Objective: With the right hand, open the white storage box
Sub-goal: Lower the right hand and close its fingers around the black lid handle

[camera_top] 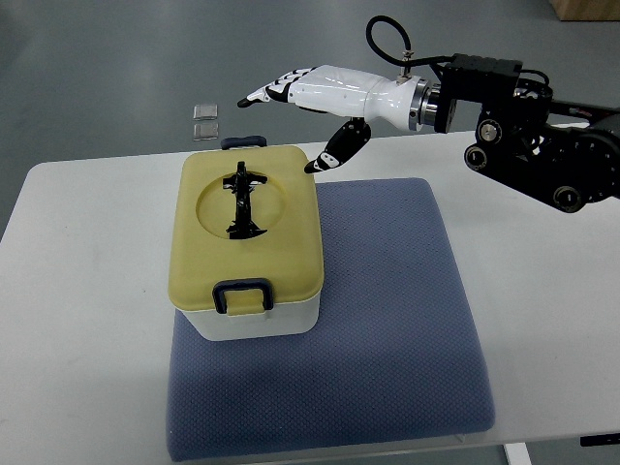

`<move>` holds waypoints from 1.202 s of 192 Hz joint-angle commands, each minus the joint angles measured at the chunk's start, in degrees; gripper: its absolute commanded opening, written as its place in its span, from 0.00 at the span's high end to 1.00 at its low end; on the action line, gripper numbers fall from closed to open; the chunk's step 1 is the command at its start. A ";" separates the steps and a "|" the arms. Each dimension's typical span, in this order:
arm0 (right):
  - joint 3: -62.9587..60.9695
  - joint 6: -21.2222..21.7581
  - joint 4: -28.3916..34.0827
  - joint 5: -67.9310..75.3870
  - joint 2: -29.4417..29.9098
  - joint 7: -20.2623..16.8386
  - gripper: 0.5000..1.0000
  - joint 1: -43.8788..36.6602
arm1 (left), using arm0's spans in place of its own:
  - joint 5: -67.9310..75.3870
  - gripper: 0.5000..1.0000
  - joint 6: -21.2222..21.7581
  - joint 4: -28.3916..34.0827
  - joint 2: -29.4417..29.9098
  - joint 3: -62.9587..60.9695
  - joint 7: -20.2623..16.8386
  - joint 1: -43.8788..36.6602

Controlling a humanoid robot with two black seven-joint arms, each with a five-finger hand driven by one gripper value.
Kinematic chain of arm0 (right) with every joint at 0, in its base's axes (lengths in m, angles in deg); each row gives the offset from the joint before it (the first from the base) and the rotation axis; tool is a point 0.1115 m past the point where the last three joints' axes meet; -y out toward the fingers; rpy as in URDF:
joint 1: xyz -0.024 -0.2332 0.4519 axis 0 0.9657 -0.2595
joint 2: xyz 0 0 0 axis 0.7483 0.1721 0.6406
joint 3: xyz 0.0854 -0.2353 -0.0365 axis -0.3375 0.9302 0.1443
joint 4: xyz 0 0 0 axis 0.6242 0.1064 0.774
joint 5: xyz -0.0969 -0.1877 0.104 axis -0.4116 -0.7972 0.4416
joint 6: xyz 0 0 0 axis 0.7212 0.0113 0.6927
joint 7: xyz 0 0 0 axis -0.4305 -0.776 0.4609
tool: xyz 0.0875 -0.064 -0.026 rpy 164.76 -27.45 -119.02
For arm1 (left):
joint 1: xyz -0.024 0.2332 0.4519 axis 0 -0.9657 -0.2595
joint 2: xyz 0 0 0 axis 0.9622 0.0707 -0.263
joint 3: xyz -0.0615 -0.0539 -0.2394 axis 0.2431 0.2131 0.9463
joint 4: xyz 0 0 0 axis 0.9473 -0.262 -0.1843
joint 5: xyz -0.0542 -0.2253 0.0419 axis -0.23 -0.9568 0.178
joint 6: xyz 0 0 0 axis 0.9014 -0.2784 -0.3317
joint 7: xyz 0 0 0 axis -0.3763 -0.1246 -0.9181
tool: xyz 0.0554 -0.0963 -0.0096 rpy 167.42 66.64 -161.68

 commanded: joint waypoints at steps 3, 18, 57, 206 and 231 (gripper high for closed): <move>0.09 -1.07 -0.02 0.00 1.14 0.00 0.16 1.11 | 0.00 0.00 0.01 -0.02 0.00 0.00 -0.06 0.00; 0.09 -1.25 -0.11 0.00 1.84 0.00 0.15 1.73 | 0.00 0.00 0.01 -0.02 0.00 0.00 0.03 0.00; 0.09 -3.18 -1.43 0.00 4.04 -0.09 0.16 1.99 | 0.00 0.00 0.01 0.07 0.00 0.00 0.03 0.00; -0.26 -6.87 -4.42 0.09 11.51 -0.17 0.19 4.01 | 0.00 0.00 0.01 0.07 0.00 0.09 -0.06 0.00; -0.44 -7.22 -4.50 0.17 11.69 -0.17 0.26 4.37 | 0.00 0.00 0.10 0.16 0.00 0.17 0.03 0.00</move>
